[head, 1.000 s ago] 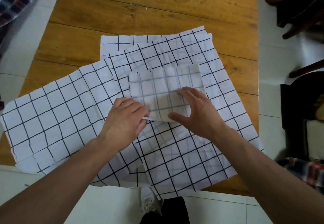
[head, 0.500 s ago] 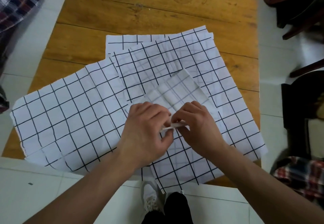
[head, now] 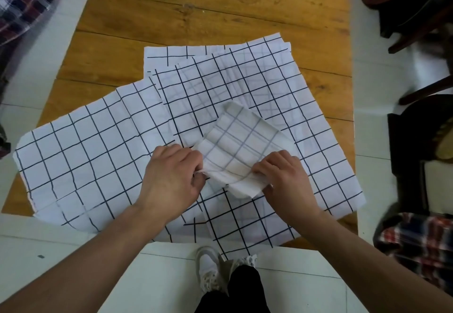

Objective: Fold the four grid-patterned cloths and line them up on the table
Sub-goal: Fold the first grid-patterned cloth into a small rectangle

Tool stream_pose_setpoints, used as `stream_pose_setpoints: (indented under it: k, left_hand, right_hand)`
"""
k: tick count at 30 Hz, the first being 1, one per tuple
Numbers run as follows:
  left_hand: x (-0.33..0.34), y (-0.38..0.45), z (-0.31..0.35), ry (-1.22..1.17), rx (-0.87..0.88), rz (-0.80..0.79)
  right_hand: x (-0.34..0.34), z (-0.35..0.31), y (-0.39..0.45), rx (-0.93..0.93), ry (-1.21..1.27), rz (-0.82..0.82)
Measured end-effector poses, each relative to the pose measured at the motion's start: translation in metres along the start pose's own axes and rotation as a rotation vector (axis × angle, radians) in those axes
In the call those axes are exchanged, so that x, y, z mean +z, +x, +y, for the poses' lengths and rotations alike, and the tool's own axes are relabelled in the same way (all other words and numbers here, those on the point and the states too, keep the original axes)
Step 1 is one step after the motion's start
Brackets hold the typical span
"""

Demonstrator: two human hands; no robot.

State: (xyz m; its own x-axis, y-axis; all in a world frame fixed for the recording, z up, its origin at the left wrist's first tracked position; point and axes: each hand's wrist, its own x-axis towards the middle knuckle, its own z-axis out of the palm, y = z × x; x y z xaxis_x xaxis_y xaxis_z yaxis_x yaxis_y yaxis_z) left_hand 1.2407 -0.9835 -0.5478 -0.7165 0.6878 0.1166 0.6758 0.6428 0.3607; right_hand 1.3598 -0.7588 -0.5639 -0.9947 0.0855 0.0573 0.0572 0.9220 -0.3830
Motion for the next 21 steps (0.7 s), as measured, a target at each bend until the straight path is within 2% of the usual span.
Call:
stream_pose_setpoints:
  k: [6,15,21]
  left_hand:
    - [-0.003,-0.021,0.017,0.01,-0.001,0.046]
    - [0.012,-0.026,0.034,-0.049,0.021,0.025]
    - [0.014,-0.032,0.012,-0.219,0.059,-0.089]
  right_hand:
    - [0.003,0.006,0.011,0.029,0.008,0.105]
    - [-0.005,0.021,-0.006,0.044,-0.006,-0.064]
    - [0.001,0.025,-0.008,0.105,0.126,0.009]
